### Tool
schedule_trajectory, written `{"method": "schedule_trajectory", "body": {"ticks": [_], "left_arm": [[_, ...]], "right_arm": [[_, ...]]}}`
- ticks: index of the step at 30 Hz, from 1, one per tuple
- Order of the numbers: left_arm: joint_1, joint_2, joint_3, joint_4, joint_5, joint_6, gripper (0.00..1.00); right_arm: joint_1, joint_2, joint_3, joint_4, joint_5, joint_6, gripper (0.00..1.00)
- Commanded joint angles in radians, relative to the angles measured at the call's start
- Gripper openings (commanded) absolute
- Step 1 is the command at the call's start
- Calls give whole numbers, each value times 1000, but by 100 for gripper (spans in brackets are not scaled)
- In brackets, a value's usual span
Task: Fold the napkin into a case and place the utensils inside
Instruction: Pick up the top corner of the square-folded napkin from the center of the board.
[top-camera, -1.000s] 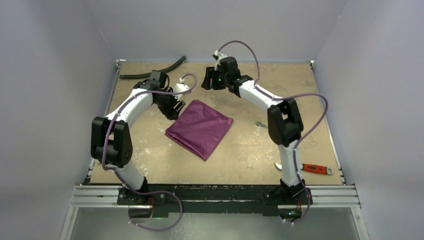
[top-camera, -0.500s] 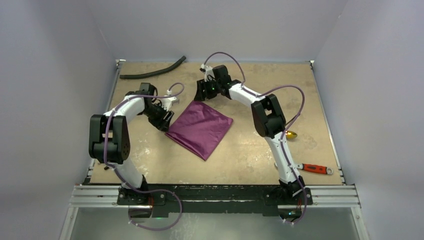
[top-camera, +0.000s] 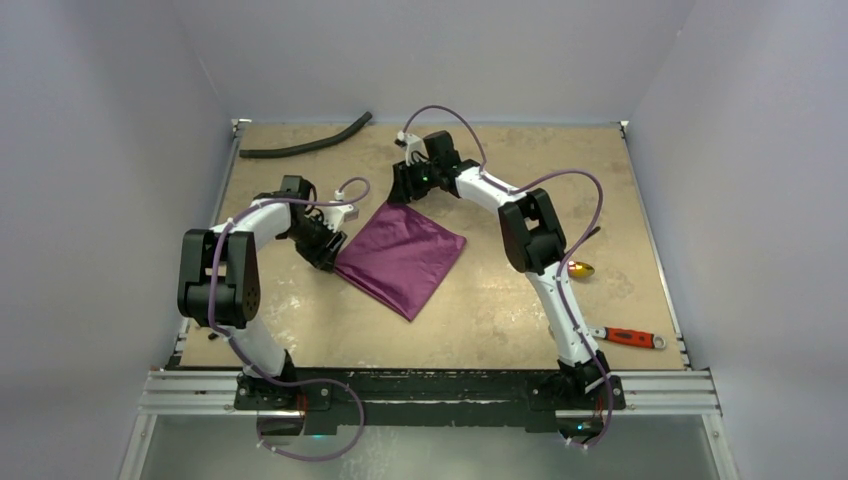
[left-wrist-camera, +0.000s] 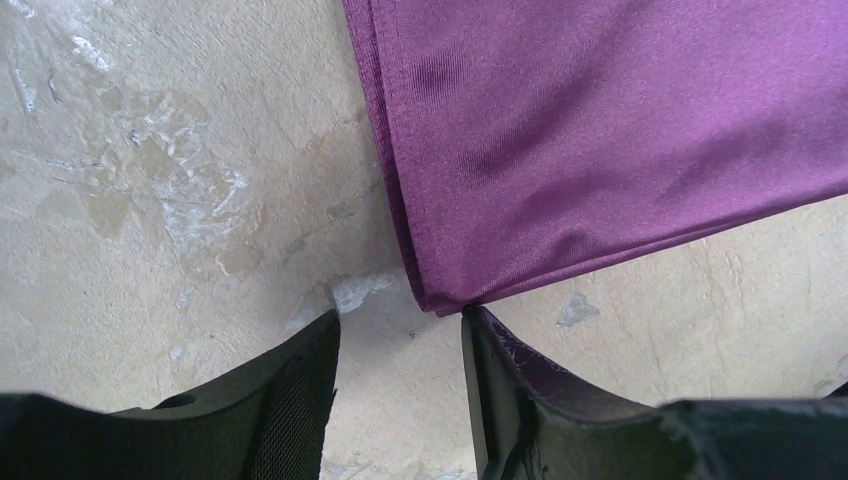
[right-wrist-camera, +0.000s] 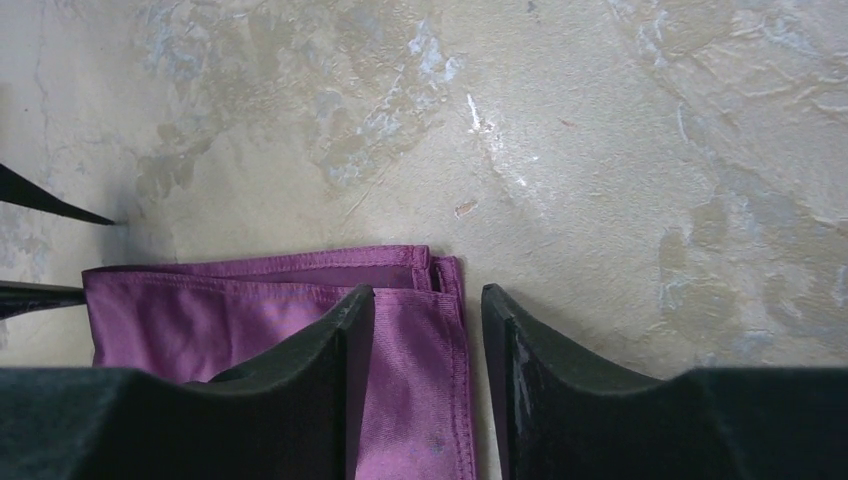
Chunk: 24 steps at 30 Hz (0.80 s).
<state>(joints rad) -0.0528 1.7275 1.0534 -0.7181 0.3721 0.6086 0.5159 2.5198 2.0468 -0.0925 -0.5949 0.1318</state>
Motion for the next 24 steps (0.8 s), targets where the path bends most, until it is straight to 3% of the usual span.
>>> {"method": "schedule_trajectory", "body": {"ticks": [1, 11, 18, 24], "left_arm": [[0, -35, -6, 39, -7, 22, 47], [1, -39, -4, 45, -16, 21, 45], [1, -42, -6, 39, -12, 25, 45], [1, -47, -6, 37, -13, 27, 45]], "right_arm": [[1, -15, 7, -9, -51, -27, 44], [1, -36, 12, -1, -69, -28, 17], [1, -77, -2, 22, -44, -27, 13], [1, -113, -27, 42, -28, -24, 0]]}}
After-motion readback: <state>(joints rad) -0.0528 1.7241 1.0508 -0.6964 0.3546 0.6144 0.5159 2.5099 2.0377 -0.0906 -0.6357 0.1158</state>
